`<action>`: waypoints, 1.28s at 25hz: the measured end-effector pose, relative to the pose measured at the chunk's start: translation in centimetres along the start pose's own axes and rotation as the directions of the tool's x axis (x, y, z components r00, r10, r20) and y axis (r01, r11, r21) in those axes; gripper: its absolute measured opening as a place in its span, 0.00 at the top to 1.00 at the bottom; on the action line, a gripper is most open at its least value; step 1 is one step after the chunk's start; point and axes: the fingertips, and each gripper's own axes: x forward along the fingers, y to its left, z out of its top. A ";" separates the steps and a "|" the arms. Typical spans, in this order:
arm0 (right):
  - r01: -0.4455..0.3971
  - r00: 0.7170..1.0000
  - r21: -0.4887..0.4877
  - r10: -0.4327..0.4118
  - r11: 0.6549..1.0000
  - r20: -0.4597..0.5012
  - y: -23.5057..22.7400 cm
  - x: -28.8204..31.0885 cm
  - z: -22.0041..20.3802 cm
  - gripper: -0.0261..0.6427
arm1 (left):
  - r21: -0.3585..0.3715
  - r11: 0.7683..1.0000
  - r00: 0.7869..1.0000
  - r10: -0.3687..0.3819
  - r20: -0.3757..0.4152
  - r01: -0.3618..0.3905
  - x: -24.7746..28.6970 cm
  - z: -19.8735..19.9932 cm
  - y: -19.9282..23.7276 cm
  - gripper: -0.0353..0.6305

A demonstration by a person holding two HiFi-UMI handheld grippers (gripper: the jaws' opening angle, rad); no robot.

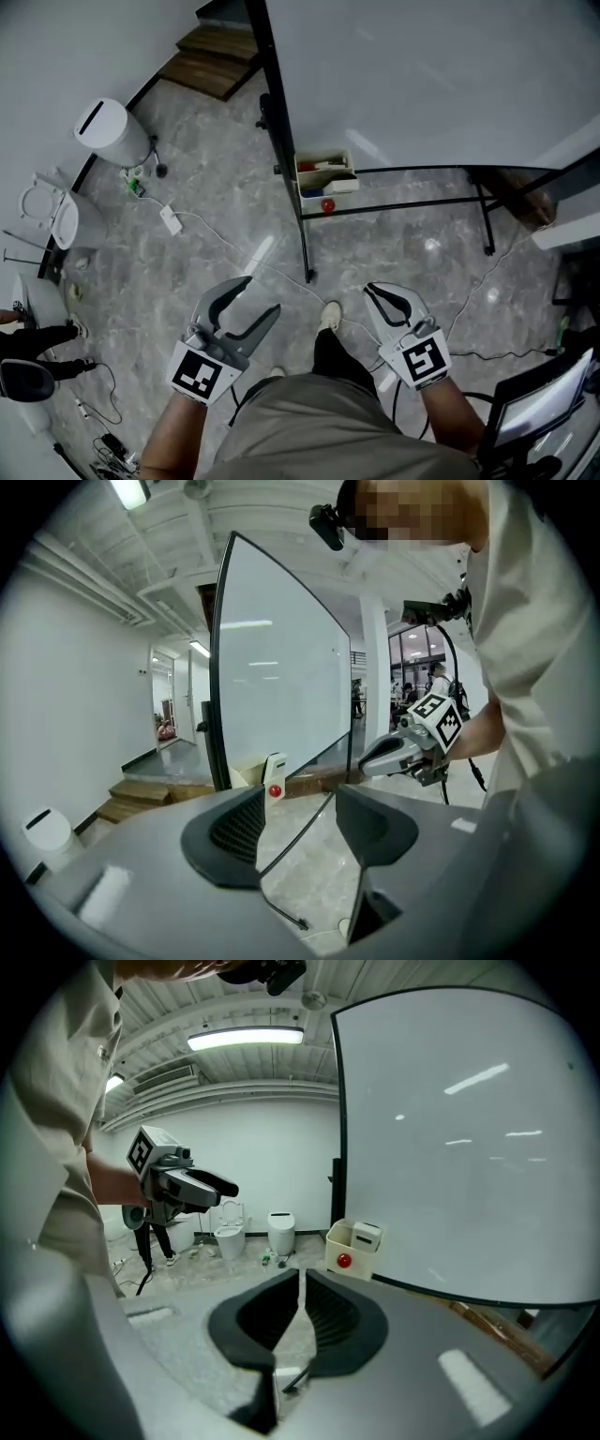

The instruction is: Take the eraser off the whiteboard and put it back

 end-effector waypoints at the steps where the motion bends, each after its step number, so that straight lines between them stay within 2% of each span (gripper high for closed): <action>1: 0.006 1.000 -0.011 -0.006 1.000 0.001 1.1 -0.3 0.3 0.94 | 0.000 1.000 1.000 -0.006 0.017 0.006 -1.2 0.1 -0.5 0.58; 8: 0.091 0.995 -0.061 -0.089 0.994 0.034 10.8 -3.7 2.1 0.94 | -0.035 0.999 0.994 -0.038 0.106 0.042 -13.2 -2.0 -4.0 0.59; 13: 0.134 0.990 -0.063 -0.131 0.989 0.047 20.1 -6.9 2.0 0.94 | -0.026 0.999 0.993 -0.041 0.114 0.044 -22.5 -5.3 -6.6 0.60; 17: 0.160 0.987 -0.039 -0.158 0.986 0.038 26.8 -9.3 1.6 0.94 | -0.009 0.997 0.988 -0.077 0.132 0.079 -27.7 -7.1 -9.0 0.61; 20: 0.155 0.988 -0.058 -0.154 0.986 0.029 31.0 -11.2 1.7 0.94 | 0.005 0.995 0.983 -0.103 0.151 0.103 -30.8 -7.6 -11.1 0.62; 26: 0.157 0.987 -0.101 -0.154 0.982 0.041 35.1 -13.5 2.0 0.94 | 0.009 0.997 0.975 -0.082 0.207 0.082 -34.5 -8.4 -13.9 0.69; 32: 0.148 0.988 -0.125 -0.140 0.981 0.068 37.6 -17.9 1.3 0.94 | 0.002 0.999 0.972 -0.050 0.228 0.051 -36.4 -8.8 -18.4 0.84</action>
